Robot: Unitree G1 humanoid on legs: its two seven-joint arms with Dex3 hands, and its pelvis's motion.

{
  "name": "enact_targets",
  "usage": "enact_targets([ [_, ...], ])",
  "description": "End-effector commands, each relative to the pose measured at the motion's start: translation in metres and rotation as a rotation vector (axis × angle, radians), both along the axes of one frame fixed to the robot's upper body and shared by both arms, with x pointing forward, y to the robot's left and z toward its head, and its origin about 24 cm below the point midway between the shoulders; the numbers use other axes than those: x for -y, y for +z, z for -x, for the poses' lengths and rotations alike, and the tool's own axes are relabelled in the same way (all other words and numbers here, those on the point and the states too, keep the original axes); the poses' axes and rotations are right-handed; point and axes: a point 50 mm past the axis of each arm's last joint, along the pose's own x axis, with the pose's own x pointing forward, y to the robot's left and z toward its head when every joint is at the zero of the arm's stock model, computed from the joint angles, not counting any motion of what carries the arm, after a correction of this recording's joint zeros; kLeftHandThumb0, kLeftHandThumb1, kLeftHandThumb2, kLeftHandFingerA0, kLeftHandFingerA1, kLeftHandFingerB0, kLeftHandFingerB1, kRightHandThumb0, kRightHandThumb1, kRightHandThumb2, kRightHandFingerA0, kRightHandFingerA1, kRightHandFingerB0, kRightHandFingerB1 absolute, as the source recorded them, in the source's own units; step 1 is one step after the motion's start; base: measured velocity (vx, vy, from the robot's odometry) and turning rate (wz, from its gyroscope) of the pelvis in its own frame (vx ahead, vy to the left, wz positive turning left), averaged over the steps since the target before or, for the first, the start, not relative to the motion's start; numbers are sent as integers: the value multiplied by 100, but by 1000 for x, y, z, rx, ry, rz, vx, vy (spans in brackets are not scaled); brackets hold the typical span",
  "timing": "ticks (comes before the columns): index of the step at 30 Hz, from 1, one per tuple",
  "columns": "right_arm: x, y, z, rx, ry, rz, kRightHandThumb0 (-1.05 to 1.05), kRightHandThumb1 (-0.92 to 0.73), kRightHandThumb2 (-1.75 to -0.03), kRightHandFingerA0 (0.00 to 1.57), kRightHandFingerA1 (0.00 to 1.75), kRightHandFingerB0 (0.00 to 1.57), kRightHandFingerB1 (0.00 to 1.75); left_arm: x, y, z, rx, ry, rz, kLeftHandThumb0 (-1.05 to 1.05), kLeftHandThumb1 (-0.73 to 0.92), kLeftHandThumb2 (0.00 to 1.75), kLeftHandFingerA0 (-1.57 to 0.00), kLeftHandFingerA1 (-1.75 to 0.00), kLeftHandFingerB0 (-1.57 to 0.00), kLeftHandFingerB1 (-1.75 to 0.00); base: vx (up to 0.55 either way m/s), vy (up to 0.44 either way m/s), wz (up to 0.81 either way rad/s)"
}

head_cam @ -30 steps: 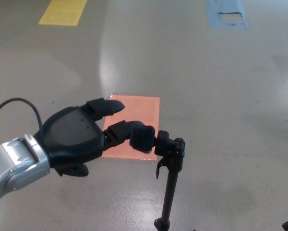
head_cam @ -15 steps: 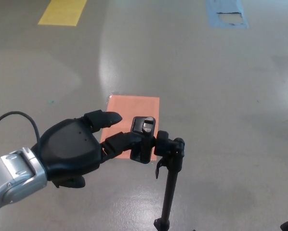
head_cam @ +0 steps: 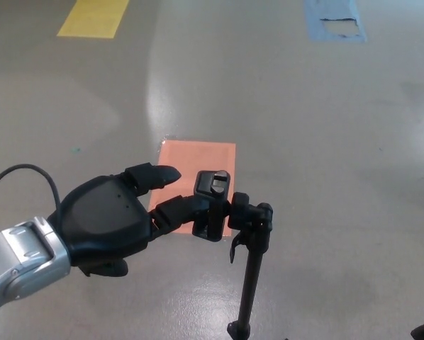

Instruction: The robot uses its left hand to grab the top of a phone stand kept on the floor and tilt it upwards to adjust its angle

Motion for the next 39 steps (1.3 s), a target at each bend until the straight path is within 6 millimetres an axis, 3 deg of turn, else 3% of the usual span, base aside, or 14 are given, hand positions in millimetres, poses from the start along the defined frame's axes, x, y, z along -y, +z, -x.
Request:
enact_targets([
  [1, 6, 2, 1, -9, -7, 14, -56, -74, -63, 29, 39, 29, 32, -7, -1, -3, 10, 27, -48, -40, 44, 65, -5, -18, -3, -24, 0, 0, 0],
  [2, 6, 2, 0, -8, -4, 15, -56, -75, -63, 27, 39, 30, 33, -7, 1, -5, 24, 34, -29, -37, 31, 71, 0, -28, 0, -32, 0, 0, 0],
  [3, 6, 3, 0, -8, -4, 15, -56, -75, -63, 27, 39, 30, 33, -7, 2, -6, 27, 36, -24, -37, 31, 71, 0, -28, 0, -32, 0, 0, 0],
  [4, 6, 3, 0, -7, -5, 13, -56, -75, -63, 27, 39, 30, 34, -7, 3, -7, 30, 40, -22, -38, 47, 55, -3, -24, 0, -26, 0, 0, 0],
  [5, 6, 3, -1, -5, -8, 10, -56, -75, -63, 27, 39, 31, 34, -7, 6, -10, 40, 52, -18, -42, 32, 71, 0, -25, 0, -28, 0, 0, 0],
  [6, 6, 4, -1, -4, -10, 8, -56, -75, -63, 27, 39, 31, 34, -7, 8, -12, 46, 58, -15, -42, 32, 71, 0, -25, 0, -28, 0, 0, 0],
  [10, 5, 4, -2, -1, -17, -3, -56, -74, -62, 26, 41, 31, 34, -10, 14, -20, 48, 90, 27, -47, 50, 55, 0, -24, 0, -25, 0, 0, 0],
  [11, 5, 4, -2, -2, -19, -5, -56, -74, -62, 27, 41, 32, 34, -13, 15, -23, 46, 106, 38, -52, 45, 69, -3, -19, 0, -21, 0, 0, 0],
  [13, 5, 4, -2, -4, -17, -3, -57, -75, -62, 27, 41, 32, 34, -14, 16, -25, 44, 112, 46, -53, 37, 75, 0, -20, 0, -25, 0, 0, 0],
  [28, 4, 2, -1, -13, -2, 8, -56, -75, -62, 27, 40, 32, 34, -35, 2, -34, -16, 211, 21, -65, 43, 78, 0, -12, 0, -17, 0, 0, 0],
  [33, 2, -10, 16, -48, 6, -10, -57, -75, -62, 26, 41, 31, 34, -64, -37, -27, -131, 371, 27, -77, 55, 91, 0, -13, 0, -16, 0, 0, 0],
  [35, 1, -12, 18, -54, 9, -9, -57, -75, -62, 26, 41, 31, 34, -67, -42, -26, -154, 397, 35, -77, 55, 91, 0, -13, 0, -16, 0, 0, 0],
  [39, -2, -20, 28, -82, -9, -23, -56, -74, -63, 25, 40, 29, 33, -94, -79, -12, -321, 586, 117, -87, 71, 104, 0, -11, 0, -11, 0, 0, 0],
])
